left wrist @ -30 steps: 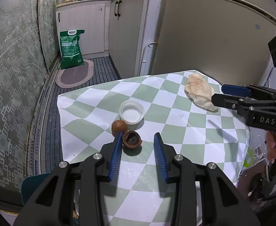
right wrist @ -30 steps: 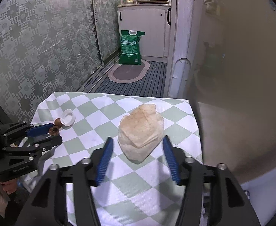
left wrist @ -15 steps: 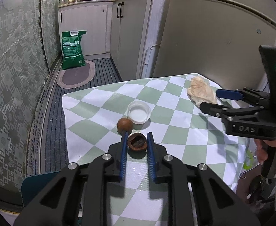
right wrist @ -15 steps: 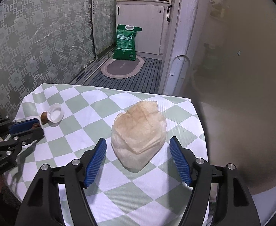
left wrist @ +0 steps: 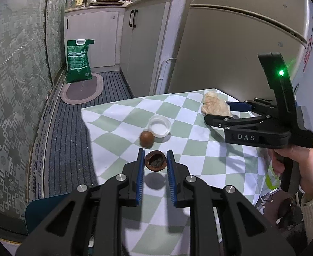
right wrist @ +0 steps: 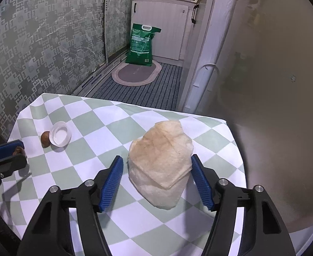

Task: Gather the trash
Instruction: 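Grasp the brown nut shell with the left tool while the right tool grasps the crumpled tissue, then drop the nut shell into the green bin with the left tool while the right tool drops the tissue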

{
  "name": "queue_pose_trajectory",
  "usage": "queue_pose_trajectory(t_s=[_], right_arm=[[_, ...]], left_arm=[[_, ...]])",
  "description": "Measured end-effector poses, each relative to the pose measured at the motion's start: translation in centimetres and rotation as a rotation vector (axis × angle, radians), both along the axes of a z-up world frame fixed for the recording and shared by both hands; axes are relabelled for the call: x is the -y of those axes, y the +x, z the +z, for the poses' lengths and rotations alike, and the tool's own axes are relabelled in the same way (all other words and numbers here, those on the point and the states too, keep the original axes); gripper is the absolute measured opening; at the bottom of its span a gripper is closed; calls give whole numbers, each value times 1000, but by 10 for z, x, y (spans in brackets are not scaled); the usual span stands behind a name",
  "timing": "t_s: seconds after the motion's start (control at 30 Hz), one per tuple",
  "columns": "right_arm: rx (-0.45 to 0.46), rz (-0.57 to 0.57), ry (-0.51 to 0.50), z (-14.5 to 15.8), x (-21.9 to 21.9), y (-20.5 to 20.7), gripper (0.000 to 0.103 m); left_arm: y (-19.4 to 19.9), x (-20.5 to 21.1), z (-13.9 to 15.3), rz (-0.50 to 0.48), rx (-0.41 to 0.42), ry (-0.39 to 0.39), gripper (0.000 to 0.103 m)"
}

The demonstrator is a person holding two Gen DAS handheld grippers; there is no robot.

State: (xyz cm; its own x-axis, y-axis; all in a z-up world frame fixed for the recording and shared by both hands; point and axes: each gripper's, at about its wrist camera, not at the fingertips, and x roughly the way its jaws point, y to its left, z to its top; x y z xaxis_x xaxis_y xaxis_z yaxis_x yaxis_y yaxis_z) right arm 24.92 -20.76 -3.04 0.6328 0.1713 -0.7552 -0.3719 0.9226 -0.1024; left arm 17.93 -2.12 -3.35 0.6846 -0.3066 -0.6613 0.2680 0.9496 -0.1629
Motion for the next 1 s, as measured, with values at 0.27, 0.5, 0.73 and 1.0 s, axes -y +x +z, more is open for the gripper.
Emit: queue_pose_trajectory(t_s=[0.27,0.5,0.73,1.0], right_arm=[[-17,11,4,1,-11,1,56],[-33,51,-9,3,-29,-5,31],[10,66,4,25,-41,-17,31],[33,111,53,46,-64,-28,31]], left_arm=[[-6,-20,10,18,11,-28,22],[-12,-37,17,42,29,-36,22],[-18,-59,21,78,40,-42,22],[-26,-84,20,112,44,-39,22]])
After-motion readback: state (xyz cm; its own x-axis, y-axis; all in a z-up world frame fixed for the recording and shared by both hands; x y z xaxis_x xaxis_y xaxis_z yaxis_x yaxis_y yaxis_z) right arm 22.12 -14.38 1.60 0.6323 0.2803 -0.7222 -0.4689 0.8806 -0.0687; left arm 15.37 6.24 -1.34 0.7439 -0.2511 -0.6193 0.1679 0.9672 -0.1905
